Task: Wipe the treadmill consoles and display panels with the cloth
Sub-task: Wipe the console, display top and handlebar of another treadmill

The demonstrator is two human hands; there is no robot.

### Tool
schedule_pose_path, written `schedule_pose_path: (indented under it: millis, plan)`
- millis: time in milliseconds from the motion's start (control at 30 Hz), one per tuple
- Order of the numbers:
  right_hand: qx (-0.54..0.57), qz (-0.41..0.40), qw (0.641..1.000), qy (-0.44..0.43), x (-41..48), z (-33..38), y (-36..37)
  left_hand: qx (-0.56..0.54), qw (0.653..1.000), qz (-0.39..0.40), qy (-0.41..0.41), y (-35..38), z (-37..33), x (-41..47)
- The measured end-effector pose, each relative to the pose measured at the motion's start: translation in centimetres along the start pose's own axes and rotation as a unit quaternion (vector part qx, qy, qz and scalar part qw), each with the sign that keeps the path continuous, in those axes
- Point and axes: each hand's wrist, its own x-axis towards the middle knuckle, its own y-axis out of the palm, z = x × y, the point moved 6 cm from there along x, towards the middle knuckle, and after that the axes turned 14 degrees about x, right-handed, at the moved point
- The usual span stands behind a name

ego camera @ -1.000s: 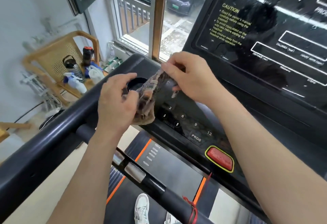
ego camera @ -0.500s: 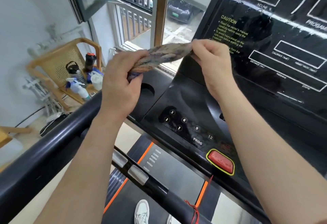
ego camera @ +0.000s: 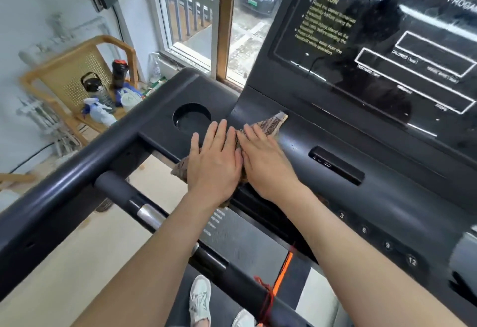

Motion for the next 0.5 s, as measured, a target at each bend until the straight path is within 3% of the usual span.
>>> schedule_pose_path:
  millis: [167,500]
  plan:
    - [0.039,-0.012,0.999,0.016,-5.5,-3.2,-0.7,0.014,0.999,0.011,0.047,0.2,-6.1,-2.7]
    - [0.071,-0.119,0.98,0.146,-25.2,-13.4,-4.1,-0.004,0.981,0.006,0.193,0.3,-24.7,-11.4]
